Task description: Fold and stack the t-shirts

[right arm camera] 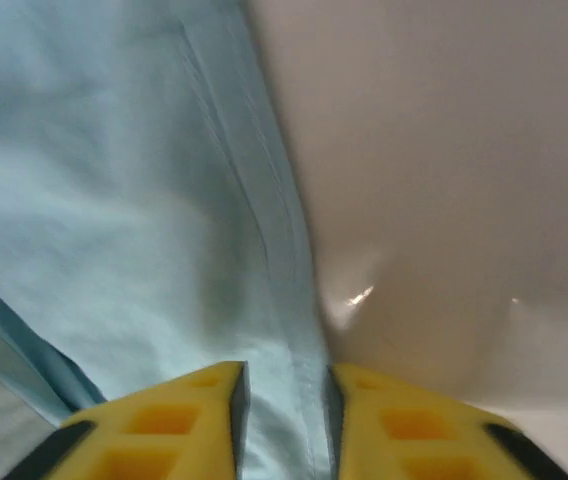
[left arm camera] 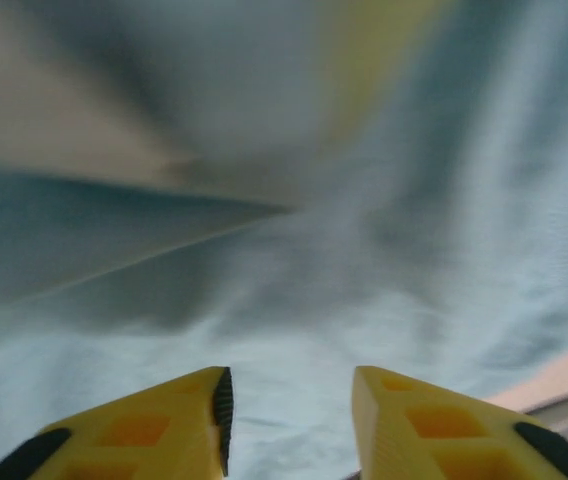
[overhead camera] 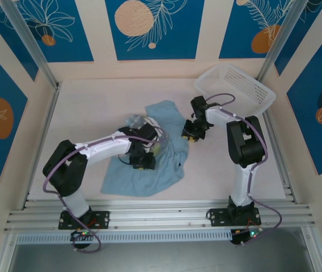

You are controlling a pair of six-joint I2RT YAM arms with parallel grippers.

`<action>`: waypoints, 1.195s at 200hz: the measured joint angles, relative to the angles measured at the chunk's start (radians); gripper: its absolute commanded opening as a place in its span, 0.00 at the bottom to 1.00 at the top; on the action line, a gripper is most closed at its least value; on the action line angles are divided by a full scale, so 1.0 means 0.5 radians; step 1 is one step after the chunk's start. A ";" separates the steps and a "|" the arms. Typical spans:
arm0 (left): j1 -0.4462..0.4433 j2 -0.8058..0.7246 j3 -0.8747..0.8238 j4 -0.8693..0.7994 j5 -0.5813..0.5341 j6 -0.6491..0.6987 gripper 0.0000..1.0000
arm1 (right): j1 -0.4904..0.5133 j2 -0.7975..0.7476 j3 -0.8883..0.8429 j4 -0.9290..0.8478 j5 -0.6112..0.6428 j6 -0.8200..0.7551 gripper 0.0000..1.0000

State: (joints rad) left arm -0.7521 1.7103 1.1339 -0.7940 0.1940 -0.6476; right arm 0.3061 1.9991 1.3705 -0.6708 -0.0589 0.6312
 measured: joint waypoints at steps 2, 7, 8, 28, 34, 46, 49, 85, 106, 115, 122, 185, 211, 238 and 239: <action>0.016 0.001 -0.009 -0.005 -0.012 -0.024 0.26 | 0.005 0.004 0.005 0.006 0.001 -0.008 0.03; 0.055 0.005 -0.031 -0.018 -0.025 -0.040 0.25 | 0.015 0.006 0.003 0.020 0.005 0.007 0.00; 0.063 0.005 -0.034 -0.021 -0.028 -0.047 0.25 | 0.018 0.006 0.002 0.018 0.005 0.002 0.00; 0.287 0.046 -0.063 -0.041 -0.089 -0.101 0.21 | 0.046 -0.055 -0.108 0.058 0.007 0.031 0.00; 0.359 0.069 -0.060 -0.040 -0.108 -0.104 0.20 | 0.055 -0.089 -0.158 0.060 0.005 0.040 0.00; 0.500 0.154 -0.021 -0.063 -0.160 -0.099 0.19 | 0.075 -0.178 -0.257 0.047 -0.007 0.056 0.00; 0.529 0.182 -0.004 -0.068 -0.172 -0.092 0.20 | 0.083 -0.204 -0.280 0.040 -0.011 0.057 0.00; 0.811 0.526 0.438 -0.218 -0.259 0.063 0.19 | 0.327 -0.483 -0.420 -0.010 -0.163 0.108 0.00; 0.961 0.725 0.768 -0.271 -0.400 0.156 0.19 | 0.619 -0.494 -0.378 0.002 -0.314 0.115 0.00; 1.031 0.783 0.874 -0.269 -0.466 0.182 0.19 | 0.739 -0.476 -0.326 -0.010 -0.352 0.114 0.00; 1.077 0.808 0.929 -0.269 -0.510 0.199 0.19 | 0.809 -0.464 -0.284 -0.022 -0.362 0.114 0.00; 1.053 0.487 0.543 -0.262 -0.616 0.290 0.40 | 0.465 -0.572 -0.307 -0.072 -0.249 0.165 0.00; 0.945 0.092 0.232 -0.291 -0.614 0.356 0.59 | 0.341 -0.704 -0.308 -0.158 -0.191 0.142 0.00; 0.655 -0.276 0.133 -0.256 -0.535 0.555 0.81 | 0.212 -0.752 -0.264 -0.243 -0.151 0.085 0.00; 0.629 -0.288 0.132 -0.253 -0.536 0.563 0.82 | 0.208 -0.750 -0.261 -0.247 -0.150 0.083 0.00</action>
State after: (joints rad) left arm -0.4374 1.5661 1.1999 -0.9207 -0.0742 -0.3660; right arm 0.4103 1.6241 1.2400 -0.7944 -0.1341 0.6727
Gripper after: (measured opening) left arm 0.725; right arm 0.048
